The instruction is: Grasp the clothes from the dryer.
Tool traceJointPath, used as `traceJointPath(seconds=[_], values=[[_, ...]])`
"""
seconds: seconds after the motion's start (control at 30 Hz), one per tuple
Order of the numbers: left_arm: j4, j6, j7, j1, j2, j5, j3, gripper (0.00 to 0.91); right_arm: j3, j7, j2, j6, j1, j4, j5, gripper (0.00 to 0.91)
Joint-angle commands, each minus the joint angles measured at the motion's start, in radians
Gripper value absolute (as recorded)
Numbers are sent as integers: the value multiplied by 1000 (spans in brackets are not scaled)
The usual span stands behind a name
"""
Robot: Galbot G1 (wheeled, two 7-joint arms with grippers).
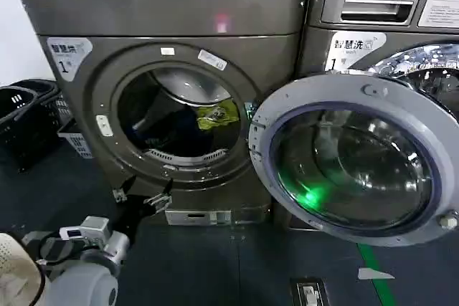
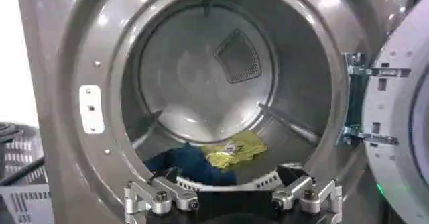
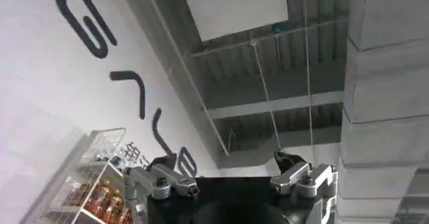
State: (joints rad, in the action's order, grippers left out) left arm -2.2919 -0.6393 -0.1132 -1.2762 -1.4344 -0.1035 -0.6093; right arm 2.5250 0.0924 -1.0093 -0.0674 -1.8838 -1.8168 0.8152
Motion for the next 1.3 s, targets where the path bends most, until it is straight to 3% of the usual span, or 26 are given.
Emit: traceJointPath(seconds=[0.03, 1.03, 1.3], values=[[-2, -1, 0, -2, 2, 0, -1, 907, -1, 0, 2, -1, 1, -1, 3, 907], [4, 3, -2, 1, -1, 2, 3, 907, -1, -1, -8, 1, 2, -8, -3, 907], [94, 28, -1, 107, 21, -4, 46, 907, 6, -10, -18, 14, -19, -35, -9, 907]])
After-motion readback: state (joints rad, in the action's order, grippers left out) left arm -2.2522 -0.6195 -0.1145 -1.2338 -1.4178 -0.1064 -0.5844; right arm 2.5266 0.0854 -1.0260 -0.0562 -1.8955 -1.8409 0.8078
